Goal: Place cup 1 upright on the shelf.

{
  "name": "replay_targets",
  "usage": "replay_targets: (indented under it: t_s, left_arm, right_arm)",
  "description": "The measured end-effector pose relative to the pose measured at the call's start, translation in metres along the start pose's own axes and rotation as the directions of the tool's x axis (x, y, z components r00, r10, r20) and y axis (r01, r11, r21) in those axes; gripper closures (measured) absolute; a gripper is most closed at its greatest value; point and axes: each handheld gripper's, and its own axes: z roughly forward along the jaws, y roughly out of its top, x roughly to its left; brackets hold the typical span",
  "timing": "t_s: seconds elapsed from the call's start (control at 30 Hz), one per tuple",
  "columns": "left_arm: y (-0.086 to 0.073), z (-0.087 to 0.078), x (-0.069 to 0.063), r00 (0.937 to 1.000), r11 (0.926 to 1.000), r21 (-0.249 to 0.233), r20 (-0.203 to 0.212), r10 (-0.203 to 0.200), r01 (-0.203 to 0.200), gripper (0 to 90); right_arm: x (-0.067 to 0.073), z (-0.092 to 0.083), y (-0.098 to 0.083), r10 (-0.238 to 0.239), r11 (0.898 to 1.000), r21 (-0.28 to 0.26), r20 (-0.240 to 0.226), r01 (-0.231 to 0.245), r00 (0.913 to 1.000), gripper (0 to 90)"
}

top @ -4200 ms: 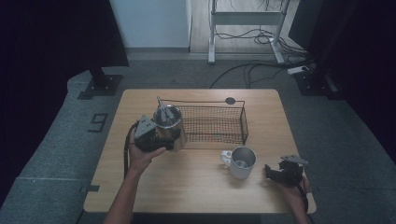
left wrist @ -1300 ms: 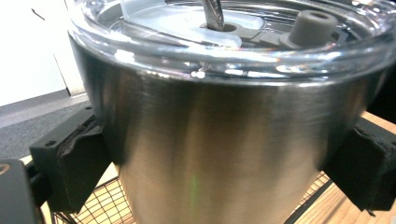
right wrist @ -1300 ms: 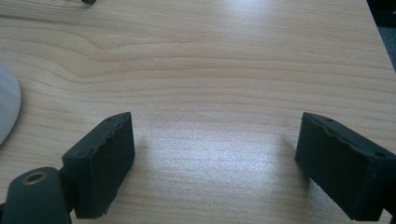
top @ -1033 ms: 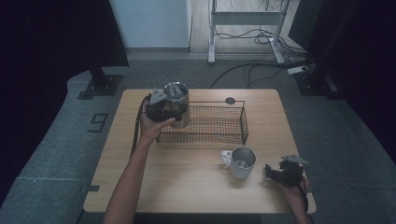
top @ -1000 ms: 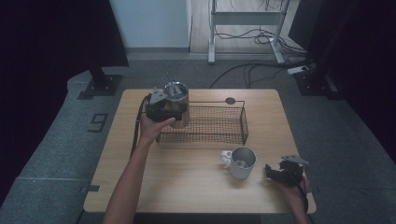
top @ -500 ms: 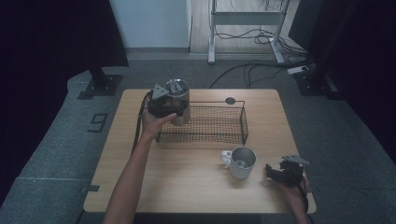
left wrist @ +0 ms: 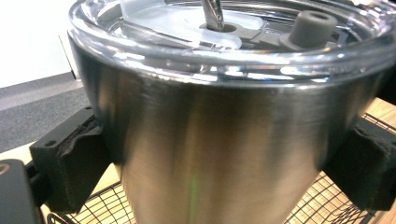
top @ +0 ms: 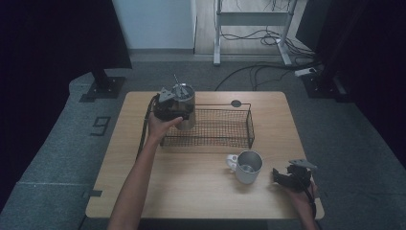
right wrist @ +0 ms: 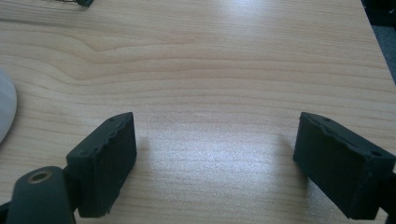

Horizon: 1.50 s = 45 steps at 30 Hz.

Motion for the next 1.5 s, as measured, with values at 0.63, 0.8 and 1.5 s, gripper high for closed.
replay_targets:
  t_s: [0.63, 0.8, 1.5]
  left_arm:
    - [-0.016, 0.011, 0.003, 0.9999, 0.9995, 0.028, -0.008, -0.014, 0.015, 4.3]
    - [-0.020, 0.015, 0.001, 0.9999, 0.9990, 0.044, -0.011, -0.007, 0.007, 4.3]
    - [-0.039, 0.017, 0.003, 0.9995, 0.9973, 0.068, -0.014, -0.027, 0.028, 4.3]
  right_arm:
    - [0.000, 0.000, 0.000, 0.000, 1.000, 0.000, 0.000, 0.000, 1.0000, 13.0]
    - [0.000, 0.000, 0.000, 0.000, 1.000, 0.000, 0.000, 0.000, 1.0000, 13.0]
    - [0.000, 0.000, 0.000, 0.000, 1.000, 0.000, 0.001, 0.000, 1.0000, 13.0]
